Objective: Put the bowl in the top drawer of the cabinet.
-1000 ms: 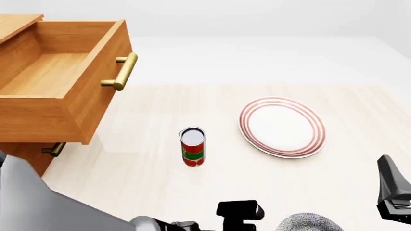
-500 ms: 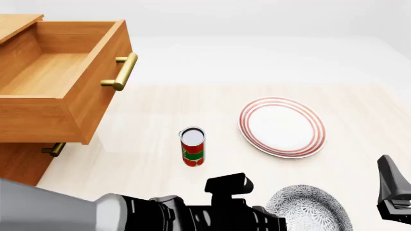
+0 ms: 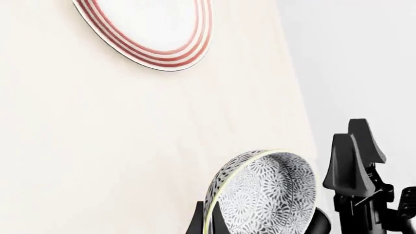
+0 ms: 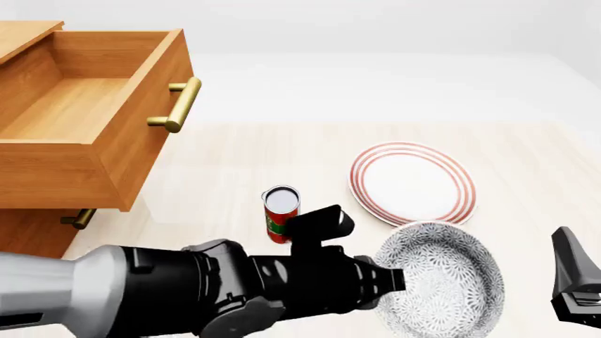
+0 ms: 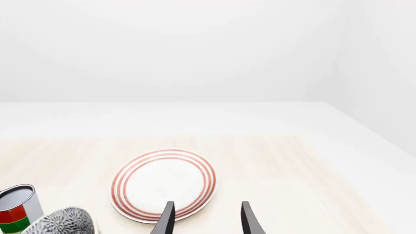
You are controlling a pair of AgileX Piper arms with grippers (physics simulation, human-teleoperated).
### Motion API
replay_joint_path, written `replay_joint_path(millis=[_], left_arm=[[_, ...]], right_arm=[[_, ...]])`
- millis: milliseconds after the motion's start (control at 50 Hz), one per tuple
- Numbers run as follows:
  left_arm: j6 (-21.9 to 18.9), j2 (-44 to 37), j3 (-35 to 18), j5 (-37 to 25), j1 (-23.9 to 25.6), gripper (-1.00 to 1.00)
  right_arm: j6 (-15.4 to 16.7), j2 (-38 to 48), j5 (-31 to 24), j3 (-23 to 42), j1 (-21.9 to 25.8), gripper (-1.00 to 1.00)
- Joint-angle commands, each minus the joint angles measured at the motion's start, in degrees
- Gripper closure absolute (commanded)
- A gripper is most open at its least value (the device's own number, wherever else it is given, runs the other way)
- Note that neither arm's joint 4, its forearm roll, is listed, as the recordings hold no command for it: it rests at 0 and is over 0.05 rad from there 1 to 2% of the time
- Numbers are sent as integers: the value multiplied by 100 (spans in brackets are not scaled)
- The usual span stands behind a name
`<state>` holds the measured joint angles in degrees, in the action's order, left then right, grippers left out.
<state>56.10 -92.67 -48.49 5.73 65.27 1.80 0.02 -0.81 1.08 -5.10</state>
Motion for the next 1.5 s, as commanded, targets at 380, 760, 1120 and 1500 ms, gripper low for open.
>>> replay_joint_path(millis=[380,760,1120,1500], left_arm=[[-353,861,-663,-1160,-301,100],[-643,1444,-1067,-1858,-710,100],[-918,1983,-1439,-2502,-1115,100],[-1145,2453,-1632,-2979,-1709,100]], right_arm=[[0,0,0,0,0,-100],[0,0,1,0,0,-100],[1,0,0,0,0,-100],[1,0,1,0,0,-100]])
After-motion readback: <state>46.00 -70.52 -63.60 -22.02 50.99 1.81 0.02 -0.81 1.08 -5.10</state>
